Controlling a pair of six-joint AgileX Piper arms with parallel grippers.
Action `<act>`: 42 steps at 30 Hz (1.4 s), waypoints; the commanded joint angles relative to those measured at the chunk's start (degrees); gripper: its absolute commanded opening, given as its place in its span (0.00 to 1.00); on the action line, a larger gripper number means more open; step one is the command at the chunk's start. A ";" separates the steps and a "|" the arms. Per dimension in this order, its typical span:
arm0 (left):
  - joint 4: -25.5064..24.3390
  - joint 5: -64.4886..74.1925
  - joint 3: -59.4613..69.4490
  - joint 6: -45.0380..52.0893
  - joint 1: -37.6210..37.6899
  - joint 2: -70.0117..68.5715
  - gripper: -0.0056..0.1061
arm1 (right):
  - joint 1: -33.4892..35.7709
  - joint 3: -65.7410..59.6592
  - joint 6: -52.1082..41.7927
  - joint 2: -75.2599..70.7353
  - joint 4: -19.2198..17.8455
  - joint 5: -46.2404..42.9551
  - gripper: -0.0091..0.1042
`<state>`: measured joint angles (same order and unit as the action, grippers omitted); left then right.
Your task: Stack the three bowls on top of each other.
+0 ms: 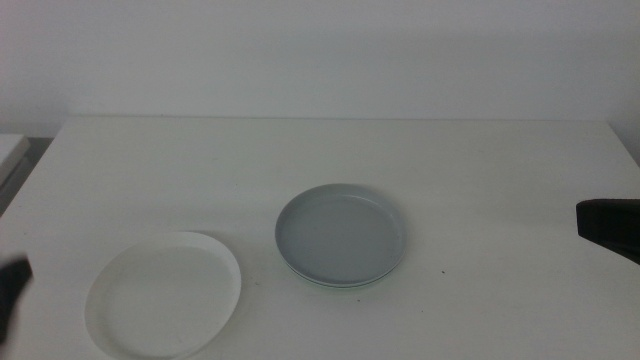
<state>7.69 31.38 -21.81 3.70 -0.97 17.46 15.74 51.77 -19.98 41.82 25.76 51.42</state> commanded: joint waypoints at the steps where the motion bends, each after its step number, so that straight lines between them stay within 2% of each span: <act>1: -0.08 10.48 -10.88 -0.67 -0.23 9.18 0.89 | -0.34 -0.20 -0.62 0.15 0.21 -0.43 0.78; 6: 0.36 30.96 -29.05 -0.55 -0.11 27.39 0.89 | -0.34 -0.20 -0.62 0.15 0.21 -0.43 0.78; 10: 1.48 34.75 -33.88 -0.55 -0.11 37.68 0.89 | -0.34 -0.20 -0.62 0.15 0.21 -0.43 0.78; 19: 1.85 24.55 -33.69 -0.24 -0.22 54.37 0.89 | -0.34 -0.20 -0.62 0.15 0.21 -0.43 0.78; 22: 2.41 24.78 -33.55 1.01 -2.95 58.59 0.89 | -0.34 -0.20 -0.62 0.15 0.21 -0.43 0.78; 28: 10.55 17.45 -27.93 10.04 -8.97 65.36 0.89 | -0.34 -0.20 -0.62 0.15 0.21 -0.43 0.78; 39: 14.55 8.88 -25.19 13.43 -9.10 78.62 0.89 | -0.34 -0.20 -0.62 0.15 0.21 -0.43 0.78; 42: 14.84 8.88 -25.19 13.43 -9.10 80.87 0.85 | -0.34 -0.20 -0.62 0.15 0.21 -0.43 0.78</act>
<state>21.88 40.72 -47.36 16.71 -9.72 97.06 15.74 51.77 -19.98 41.82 25.76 51.42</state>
